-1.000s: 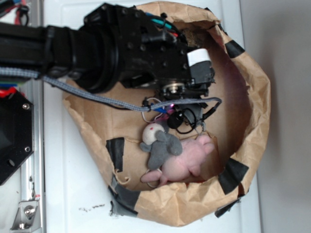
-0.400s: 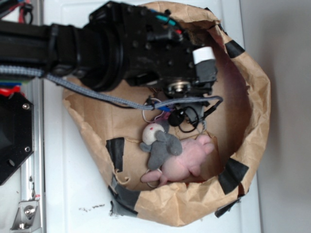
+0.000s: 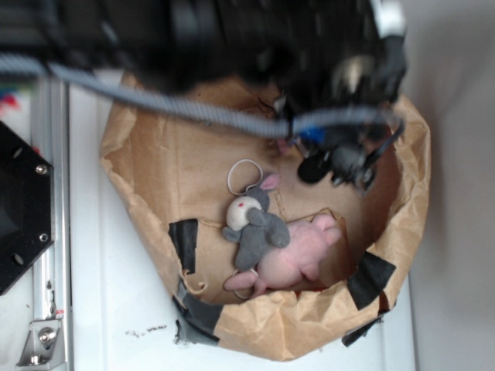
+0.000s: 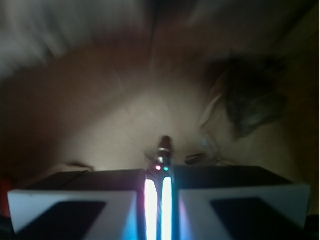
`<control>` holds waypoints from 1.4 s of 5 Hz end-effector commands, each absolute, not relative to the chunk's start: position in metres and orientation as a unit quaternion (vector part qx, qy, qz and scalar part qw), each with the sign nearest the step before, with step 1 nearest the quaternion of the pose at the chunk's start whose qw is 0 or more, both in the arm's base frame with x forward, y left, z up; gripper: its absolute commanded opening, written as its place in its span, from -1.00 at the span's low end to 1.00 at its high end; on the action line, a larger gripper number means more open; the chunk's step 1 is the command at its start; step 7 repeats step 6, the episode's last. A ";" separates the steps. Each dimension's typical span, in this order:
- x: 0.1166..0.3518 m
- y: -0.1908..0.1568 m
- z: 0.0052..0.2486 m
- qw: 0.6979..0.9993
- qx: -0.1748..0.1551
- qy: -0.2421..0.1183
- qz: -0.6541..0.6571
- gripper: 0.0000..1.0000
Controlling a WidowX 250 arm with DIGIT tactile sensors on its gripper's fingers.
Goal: Grab the silver keys.
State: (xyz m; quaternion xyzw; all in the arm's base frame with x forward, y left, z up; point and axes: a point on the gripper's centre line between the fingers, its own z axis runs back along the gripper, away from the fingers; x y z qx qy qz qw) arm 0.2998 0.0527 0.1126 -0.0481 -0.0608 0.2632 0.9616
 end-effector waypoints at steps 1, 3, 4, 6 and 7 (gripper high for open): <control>0.298 0.070 0.167 0.957 -0.076 -0.124 0.253 -1.00; 0.295 0.063 0.155 0.962 -0.054 -0.131 0.233 -1.00; 0.293 0.056 0.140 0.966 -0.010 -0.155 0.204 -1.00; 0.291 0.045 0.112 0.969 0.030 -0.185 0.163 -1.00; 0.291 0.045 0.112 0.969 0.030 -0.185 0.163 -1.00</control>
